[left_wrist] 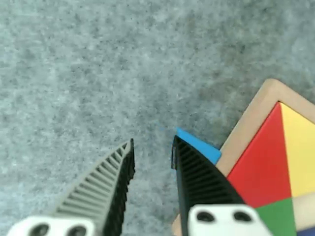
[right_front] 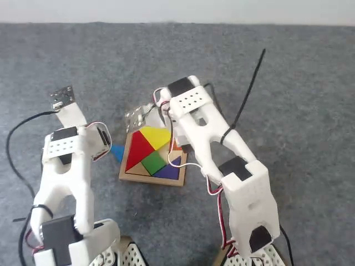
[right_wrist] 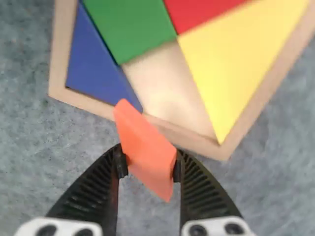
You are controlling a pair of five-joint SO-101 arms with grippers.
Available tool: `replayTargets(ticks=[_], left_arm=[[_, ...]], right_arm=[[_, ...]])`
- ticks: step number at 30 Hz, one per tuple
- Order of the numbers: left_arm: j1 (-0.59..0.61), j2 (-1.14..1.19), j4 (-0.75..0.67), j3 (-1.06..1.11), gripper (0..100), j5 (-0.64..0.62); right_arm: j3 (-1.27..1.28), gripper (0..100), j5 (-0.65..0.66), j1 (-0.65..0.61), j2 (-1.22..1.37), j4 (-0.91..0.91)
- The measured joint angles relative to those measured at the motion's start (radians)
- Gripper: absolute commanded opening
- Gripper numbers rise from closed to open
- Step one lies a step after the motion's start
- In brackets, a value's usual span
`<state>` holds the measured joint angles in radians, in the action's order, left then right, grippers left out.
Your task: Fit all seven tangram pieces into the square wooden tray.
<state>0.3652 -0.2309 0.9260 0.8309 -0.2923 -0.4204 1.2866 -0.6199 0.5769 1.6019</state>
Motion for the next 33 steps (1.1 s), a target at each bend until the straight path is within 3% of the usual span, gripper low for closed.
replayTargets(ticks=[21, 33], left_arm=[[0.072, -0.002, 0.000, 0.000, 13, -0.008], [0.075, -0.002, 0.000, 0.000, 13, -0.008]], right_arm=[[0.000, 1.2, 0.344, -0.112, 0.003, 0.000], [0.000, 1.3, 0.379, -0.117, 0.051, -0.020]])
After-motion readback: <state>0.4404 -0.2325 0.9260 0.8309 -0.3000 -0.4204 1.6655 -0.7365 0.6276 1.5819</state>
